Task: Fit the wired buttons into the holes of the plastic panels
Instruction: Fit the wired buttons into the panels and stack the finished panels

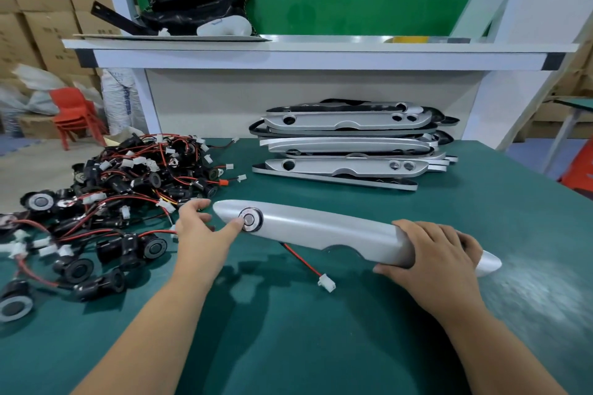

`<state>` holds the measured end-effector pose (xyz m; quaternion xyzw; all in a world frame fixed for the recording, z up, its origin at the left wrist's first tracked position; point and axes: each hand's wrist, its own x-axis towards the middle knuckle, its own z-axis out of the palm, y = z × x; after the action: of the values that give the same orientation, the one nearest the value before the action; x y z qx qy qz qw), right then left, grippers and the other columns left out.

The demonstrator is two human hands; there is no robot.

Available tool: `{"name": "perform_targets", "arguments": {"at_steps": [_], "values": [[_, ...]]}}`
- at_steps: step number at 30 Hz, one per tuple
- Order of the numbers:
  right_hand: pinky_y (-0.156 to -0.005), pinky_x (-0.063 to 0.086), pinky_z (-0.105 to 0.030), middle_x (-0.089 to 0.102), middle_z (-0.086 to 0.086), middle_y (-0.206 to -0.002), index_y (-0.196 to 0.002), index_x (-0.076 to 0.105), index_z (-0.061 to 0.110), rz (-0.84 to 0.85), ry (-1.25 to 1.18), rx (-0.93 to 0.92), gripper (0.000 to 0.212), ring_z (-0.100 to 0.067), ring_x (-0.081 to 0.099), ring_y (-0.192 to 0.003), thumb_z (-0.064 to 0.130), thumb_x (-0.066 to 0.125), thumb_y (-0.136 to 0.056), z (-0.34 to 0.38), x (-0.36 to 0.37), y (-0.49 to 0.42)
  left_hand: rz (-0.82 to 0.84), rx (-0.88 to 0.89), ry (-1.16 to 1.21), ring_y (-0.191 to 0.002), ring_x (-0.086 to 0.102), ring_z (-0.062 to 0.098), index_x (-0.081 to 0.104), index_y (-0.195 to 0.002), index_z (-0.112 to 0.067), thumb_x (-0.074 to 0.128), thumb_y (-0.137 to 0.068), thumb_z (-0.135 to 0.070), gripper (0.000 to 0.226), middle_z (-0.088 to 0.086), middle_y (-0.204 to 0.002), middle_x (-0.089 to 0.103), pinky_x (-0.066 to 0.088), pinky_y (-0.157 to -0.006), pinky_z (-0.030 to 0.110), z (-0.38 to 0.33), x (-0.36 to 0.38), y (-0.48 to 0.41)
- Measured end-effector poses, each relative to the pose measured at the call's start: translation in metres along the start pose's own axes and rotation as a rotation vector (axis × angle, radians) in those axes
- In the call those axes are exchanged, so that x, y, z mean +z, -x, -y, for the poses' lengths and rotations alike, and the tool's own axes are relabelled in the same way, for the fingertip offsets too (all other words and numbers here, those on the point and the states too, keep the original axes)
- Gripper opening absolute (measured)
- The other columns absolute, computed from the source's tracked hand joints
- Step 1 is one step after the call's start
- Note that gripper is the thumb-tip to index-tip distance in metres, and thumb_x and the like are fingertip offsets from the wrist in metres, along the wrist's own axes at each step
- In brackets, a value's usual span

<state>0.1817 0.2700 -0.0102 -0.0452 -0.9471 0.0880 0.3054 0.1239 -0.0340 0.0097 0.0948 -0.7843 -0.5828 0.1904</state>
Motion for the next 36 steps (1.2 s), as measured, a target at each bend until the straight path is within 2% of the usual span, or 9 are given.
{"name": "perform_targets", "arguments": {"at_steps": [2, 4, 8, 11, 16, 23, 26, 31, 36], "values": [[-0.096, 0.019, -0.036, 0.061, 0.012, -0.108, -0.113, 0.060, 0.034, 0.010, -0.025, 0.020, 0.067, -0.017, 0.050, -0.109, 0.065, 0.076, -0.056, -0.003, -0.001, -0.001, 0.070, -0.147, 0.287, -0.101, 0.052, 0.021, 0.041, -0.125, -0.024, 0.069, -0.085, -0.019, 0.049, 0.001, -0.114, 0.049, 0.044, -0.085, 0.036, -0.005, 0.007, -0.003], [-0.096, 0.016, -0.033, 0.057, 0.016, -0.112, -0.115, 0.054, 0.039, 0.075, -0.032, 0.034, 0.066, -0.013, 0.044, -0.113, 0.069, 0.069, -0.059, -0.005, -0.001, -0.001, 0.212, -0.236, 0.579, -0.095, 0.054, 0.017, 0.053, -0.105, -0.023, 0.057, -0.090, -0.011, 0.019, -0.004, -0.101, 0.061, 0.041, -0.084, 0.034, -0.010, 0.017, -0.003], [-0.107, 0.011, -0.037, 0.046, 0.020, -0.125, -0.128, 0.039, 0.045, 0.200, -0.043, 0.054, 0.075, -0.008, 0.029, -0.124, 0.080, 0.051, -0.062, -0.006, 0.003, 0.001, 0.256, -0.179, 0.786, -0.077, 0.057, 0.012, 0.057, -0.094, -0.021, 0.047, -0.093, -0.004, 0.021, -0.007, -0.081, 0.069, 0.041, -0.079, 0.032, -0.013, 0.030, 0.000], [-0.112, 0.008, -0.046, 0.048, 0.015, -0.127, -0.133, 0.042, 0.040, 0.125, -0.083, -0.009, 0.075, -0.011, 0.033, -0.126, 0.077, 0.052, -0.068, 0.008, 0.001, -0.003, 0.280, -0.130, 0.818, -0.076, 0.061, 0.009, 0.057, -0.095, -0.022, 0.046, -0.093, -0.001, 0.024, -0.009, -0.081, 0.071, 0.042, -0.077, 0.030, -0.014, 0.033, 0.003], [-0.110, 0.017, -0.052, 0.060, 0.012, -0.119, -0.128, 0.054, 0.035, -0.073, -0.261, -0.193, 0.047, -0.014, 0.054, -0.115, 0.048, 0.053, -0.082, 0.074, -0.004, -0.021, 0.359, -0.034, 0.819, -0.083, 0.061, 0.014, 0.058, -0.097, -0.017, 0.050, -0.090, 0.002, 0.022, 0.000, -0.090, 0.068, 0.044, -0.080, 0.029, -0.020, 0.045, 0.019], [-0.113, 0.006, -0.049, 0.054, 0.016, -0.130, -0.127, 0.057, 0.038, 0.061, -0.313, -0.489, 0.036, -0.008, 0.047, -0.122, 0.045, 0.055, -0.091, 0.123, -0.007, -0.050, 0.353, -0.032, 0.872, -0.086, 0.064, 0.012, 0.056, -0.105, -0.014, 0.048, -0.093, -0.002, 0.019, 0.005, -0.097, 0.068, 0.052, -0.074, 0.020, -0.018, 0.041, 0.018], [-0.113, 0.011, -0.047, 0.058, 0.016, -0.123, -0.119, 0.063, 0.034, 0.025, -0.354, -0.486, 0.034, -0.007, 0.050, -0.118, 0.047, 0.058, -0.087, 0.126, -0.004, -0.053, 0.357, -0.035, 0.861, -0.086, 0.064, 0.009, 0.057, -0.103, -0.017, 0.049, -0.094, -0.006, 0.016, 0.000, -0.094, 0.070, 0.050, -0.075, 0.020, -0.018, 0.041, 0.017], [-0.101, 0.036, -0.046, 0.066, 0.006, -0.111, -0.095, 0.068, 0.015, -0.157, -0.371, -0.411, 0.035, -0.018, 0.062, -0.102, 0.045, 0.067, -0.077, 0.135, 0.012, -0.043, 0.354, -0.067, 0.825, -0.078, 0.063, 0.004, 0.060, -0.097, -0.021, 0.048, -0.097, -0.019, 0.012, -0.006, -0.088, 0.070, 0.047, -0.074, 0.025, -0.017, 0.039, 0.014], [-0.083, 0.041, -0.038, 0.067, 0.003, -0.103, -0.090, 0.065, 0.009, -0.216, -0.362, -0.364, 0.047, -0.021, 0.064, -0.093, 0.054, 0.061, -0.076, 0.144, 0.014, -0.043, 0.412, -0.053, 0.808, -0.087, 0.067, 0.013, 0.057, -0.106, -0.014, 0.055, -0.090, -0.003, 0.019, 0.003, -0.097, 0.072, 0.052, -0.076, 0.025, -0.018, 0.034, 0.012]]}}
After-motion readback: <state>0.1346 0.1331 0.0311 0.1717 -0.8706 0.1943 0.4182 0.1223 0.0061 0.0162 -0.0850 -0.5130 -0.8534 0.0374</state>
